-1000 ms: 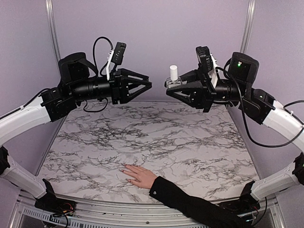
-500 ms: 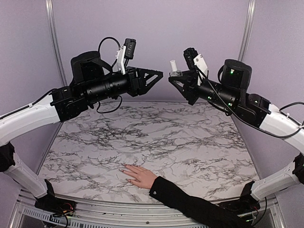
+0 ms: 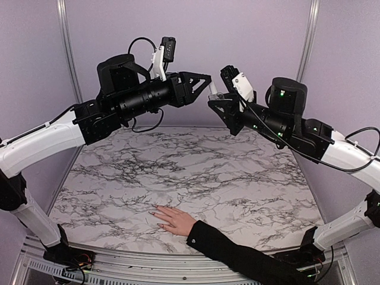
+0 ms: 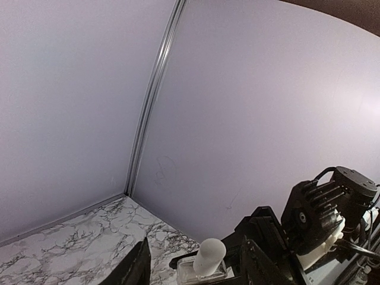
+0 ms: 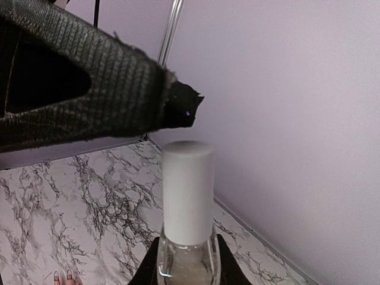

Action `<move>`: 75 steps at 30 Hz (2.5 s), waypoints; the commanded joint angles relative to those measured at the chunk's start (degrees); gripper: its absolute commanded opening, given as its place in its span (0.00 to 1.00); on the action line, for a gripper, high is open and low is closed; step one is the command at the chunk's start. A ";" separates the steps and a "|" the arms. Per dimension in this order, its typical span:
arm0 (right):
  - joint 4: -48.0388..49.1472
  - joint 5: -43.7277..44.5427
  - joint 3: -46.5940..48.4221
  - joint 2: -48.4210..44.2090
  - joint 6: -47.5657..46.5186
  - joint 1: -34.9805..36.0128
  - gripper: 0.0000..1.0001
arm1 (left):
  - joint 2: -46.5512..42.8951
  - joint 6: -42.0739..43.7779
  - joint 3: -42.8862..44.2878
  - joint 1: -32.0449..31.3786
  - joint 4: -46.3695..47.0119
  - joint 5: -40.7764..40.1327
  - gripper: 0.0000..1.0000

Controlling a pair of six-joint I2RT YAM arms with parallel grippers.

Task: Paint the nails
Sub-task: Screw the nail polish bottle.

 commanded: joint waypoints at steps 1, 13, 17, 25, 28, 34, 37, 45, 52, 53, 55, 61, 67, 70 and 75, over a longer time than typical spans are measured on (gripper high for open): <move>-0.35 1.15 0.66 0.48 -0.85 0.98 0.00 | 1.67 -0.31 2.25 -0.31 2.00 -0.24 0.51; -0.66 0.41 1.71 0.71 -1.45 1.08 0.00 | 3.18 -0.68 1.54 -0.31 2.13 4.40 0.27; -0.48 -1.54 1.89 0.36 -1.35 1.08 0.00 | 2.23 -0.08 0.08 -0.31 2.41 6.81 0.09; 0.26 -14.78 5.41 -0.21 1.38 -0.73 0.00 | 0.56 1.42 -4.57 -0.31 3.75 15.57 0.00; 0.81 -24.24 6.93 -0.48 2.80 -2.02 0.00 | -0.07 2.97 -6.50 -0.08 3.75 20.25 0.00; 3.91 -44.87 8.39 -1.43 5.44 -4.29 0.00 | -0.58 4.38 -9.24 2.33 3.69 35.88 0.02; 4.99 -52.83 8.77 -1.68 6.58 -4.37 0.00 | -0.94 5.56 -10.32 3.16 3.41 43.60 0.07; 10.20 -63.33 10.13 -0.80 12.20 -4.28 0.00 | 0.62 12.43 -6.03 3.80 -8.44 53.75 0.09; 7.21 -61.63 8.32 -1.37 8.97 -4.19 0.00 | -3.30 11.23 -6.43 5.26 -4.39 47.17 0.31; 6.48 -60.89 7.79 -1.55 8.19 -4.24 0.00 | -4.25 9.99 -7.13 5.76 -2.35 45.89 0.36; 3.99 -58.74 6.88 -1.80 6.14 -4.23 0.00 | -6.57 8.39 -8.65 6.82 0.69 41.60 0.44; -2.31 -41.47 5.53 -1.96 2.93 -4.28 0.00 | -12.15 9.24 -10.36 7.80 1.07 27.78 0.55; -2.04 -11.63 4.67 -1.37 1.21 -2.90 0.00 | -11.44 7.59 -8.14 4.61 0.73 13.38 0.54; -2.31 -6.05 4.54 -0.37 0.12 -1.91 0.00 | -8.89 6.06 -5.95 2.49 0.61 6.67 0.54; -2.54 0.78 4.63 0.71 -1.17 0.18 0.00 | -4.49 4.43 -1.32 0.12 0.59 -0.07 0.60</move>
